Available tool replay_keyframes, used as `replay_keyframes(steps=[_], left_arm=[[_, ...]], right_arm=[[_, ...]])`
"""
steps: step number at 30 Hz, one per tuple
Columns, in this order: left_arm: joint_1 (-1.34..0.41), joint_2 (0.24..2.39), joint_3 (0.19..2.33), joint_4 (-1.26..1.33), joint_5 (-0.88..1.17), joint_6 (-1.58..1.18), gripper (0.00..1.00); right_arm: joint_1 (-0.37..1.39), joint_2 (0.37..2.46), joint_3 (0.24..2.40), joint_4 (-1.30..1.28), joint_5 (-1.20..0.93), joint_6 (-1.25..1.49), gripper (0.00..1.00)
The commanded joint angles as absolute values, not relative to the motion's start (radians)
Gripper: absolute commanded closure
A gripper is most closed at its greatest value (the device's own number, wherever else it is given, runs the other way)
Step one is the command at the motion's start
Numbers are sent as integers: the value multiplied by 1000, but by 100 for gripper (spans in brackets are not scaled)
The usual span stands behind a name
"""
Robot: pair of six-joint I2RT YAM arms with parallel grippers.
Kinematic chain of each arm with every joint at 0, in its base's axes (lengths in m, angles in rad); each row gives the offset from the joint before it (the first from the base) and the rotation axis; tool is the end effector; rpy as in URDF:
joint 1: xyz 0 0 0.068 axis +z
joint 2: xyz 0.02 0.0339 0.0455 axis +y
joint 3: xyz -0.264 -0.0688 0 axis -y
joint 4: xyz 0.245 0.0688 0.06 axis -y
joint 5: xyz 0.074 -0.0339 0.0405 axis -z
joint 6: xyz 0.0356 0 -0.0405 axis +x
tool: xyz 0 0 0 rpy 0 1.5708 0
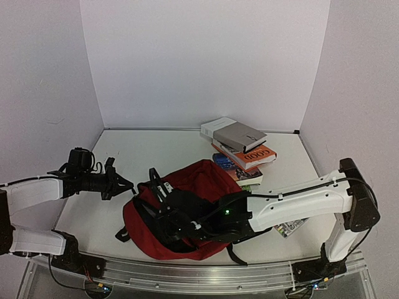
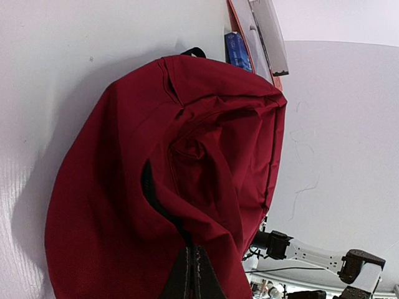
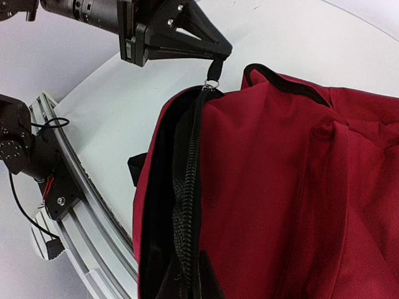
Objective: Pack the student bag
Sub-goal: Unzip the student bag at the center of the board.
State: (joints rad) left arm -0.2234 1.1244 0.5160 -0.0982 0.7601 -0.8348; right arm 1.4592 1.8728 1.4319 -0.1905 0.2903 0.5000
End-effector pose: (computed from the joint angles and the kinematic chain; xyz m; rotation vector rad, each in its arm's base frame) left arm 0.2064 -0.0721 0.1960 -0.3009 2.4236 -1.3873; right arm 0.0583 0.4291 0.2514 -0.9012 2.0991 0.7745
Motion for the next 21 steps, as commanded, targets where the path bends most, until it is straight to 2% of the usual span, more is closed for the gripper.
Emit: replay_keyframes(steps=[1,11,21], left_arm=[[-215,1096,479,-12,646,-869,100],[-205,1168,495,-9,593,-851,100],[-179,1326,644,62,568,-852,100]], right_arm=[[1480,1751,1397,-195,328,565,100],[1481,1627,1377,-195,347,577,100],[1480,1529,1368,-189,362,578,100]])
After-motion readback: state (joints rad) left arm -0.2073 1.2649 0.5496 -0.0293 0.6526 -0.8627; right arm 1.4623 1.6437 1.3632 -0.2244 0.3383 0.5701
